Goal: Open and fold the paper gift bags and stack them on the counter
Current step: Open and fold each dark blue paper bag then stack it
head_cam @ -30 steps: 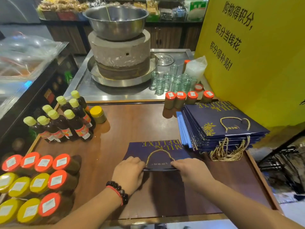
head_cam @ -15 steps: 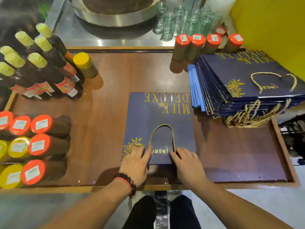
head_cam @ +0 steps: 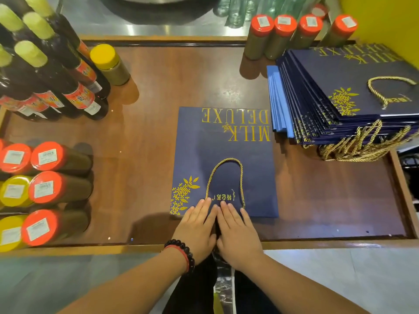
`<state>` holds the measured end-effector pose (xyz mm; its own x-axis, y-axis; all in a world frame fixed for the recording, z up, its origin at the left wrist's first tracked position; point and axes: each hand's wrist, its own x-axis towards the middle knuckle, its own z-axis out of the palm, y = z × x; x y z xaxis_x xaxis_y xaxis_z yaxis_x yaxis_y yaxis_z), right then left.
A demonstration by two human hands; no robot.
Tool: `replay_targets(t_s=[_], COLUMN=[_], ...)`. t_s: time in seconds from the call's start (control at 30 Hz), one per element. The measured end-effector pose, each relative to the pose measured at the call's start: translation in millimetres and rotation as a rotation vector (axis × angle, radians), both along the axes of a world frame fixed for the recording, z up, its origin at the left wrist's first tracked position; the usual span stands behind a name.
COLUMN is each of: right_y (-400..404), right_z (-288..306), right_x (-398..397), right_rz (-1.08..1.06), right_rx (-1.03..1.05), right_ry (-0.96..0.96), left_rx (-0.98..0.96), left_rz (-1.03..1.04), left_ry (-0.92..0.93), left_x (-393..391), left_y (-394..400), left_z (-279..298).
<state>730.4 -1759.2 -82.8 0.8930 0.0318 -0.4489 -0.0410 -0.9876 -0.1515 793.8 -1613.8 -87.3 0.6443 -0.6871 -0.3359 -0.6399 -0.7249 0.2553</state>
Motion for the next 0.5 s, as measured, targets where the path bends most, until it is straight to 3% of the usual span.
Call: replay_targets(t_s=[0.5], right_y=[-59], right_z=[5], right_x=[-29], right_rz=[0.01], right_rx=[-0.014], right_ry=[0.047], left_rx=[0.055], left_rz=[0.024], left_ry=[-0.054], left_x=[9], left_y=[57], left_z=[-19])
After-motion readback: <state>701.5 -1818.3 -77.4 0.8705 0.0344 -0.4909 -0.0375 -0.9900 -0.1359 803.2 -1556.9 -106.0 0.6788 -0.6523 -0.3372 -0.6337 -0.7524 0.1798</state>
